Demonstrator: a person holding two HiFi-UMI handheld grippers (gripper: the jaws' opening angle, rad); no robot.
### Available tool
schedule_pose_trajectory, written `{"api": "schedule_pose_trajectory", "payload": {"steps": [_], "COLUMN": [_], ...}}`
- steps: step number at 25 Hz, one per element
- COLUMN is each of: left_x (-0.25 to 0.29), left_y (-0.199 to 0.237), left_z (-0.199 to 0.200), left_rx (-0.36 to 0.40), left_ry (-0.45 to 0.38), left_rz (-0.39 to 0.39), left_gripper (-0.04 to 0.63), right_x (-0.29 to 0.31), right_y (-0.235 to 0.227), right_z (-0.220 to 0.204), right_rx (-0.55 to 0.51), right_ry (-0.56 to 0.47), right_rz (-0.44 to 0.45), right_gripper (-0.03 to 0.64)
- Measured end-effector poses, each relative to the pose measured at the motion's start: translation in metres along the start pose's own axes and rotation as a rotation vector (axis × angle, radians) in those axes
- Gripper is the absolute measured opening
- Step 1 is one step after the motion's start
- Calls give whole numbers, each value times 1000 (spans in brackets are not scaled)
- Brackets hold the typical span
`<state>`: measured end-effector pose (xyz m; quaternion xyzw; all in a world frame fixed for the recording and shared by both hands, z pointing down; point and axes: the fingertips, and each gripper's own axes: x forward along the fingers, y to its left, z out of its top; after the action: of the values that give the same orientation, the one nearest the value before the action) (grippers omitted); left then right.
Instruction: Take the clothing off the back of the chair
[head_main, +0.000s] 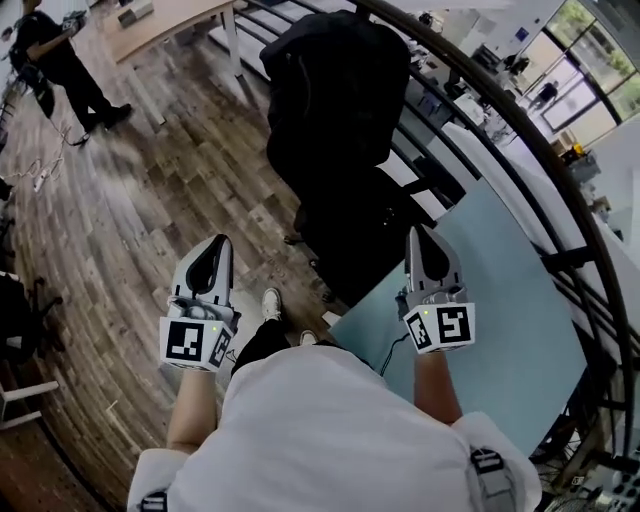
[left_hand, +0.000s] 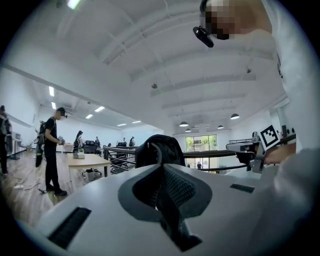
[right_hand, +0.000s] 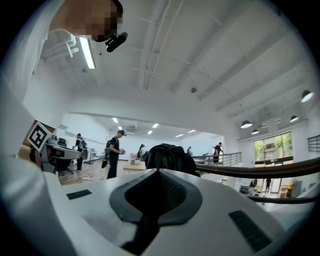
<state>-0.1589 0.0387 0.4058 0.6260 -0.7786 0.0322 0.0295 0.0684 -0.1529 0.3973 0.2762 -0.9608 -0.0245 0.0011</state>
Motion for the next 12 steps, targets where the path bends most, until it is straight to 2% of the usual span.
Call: {"api": "schedule_pose_trajectory", "payload": {"steps": [2, 4, 7, 12], "left_x": [22, 41, 66, 94], "left_y": [9, 23, 43, 64], "left_z": [2, 9, 20, 21], "left_rx": [-3, -6, 16, 28], "left_ry": [5, 3, -20, -11], "left_rz": [-66, -109, -157, -210], "left_gripper": [34, 34, 34, 34], "right_x": [1, 9, 28, 48], "right_y": [-15, -18, -15, -9], "right_z": [4, 5, 5, 14], "right_rx": [3, 25, 20, 7], "right_ry": [9, 25, 40, 23], "right_rz": [-109, -168, -206, -260], "right_gripper": [20, 20, 20, 20]}}
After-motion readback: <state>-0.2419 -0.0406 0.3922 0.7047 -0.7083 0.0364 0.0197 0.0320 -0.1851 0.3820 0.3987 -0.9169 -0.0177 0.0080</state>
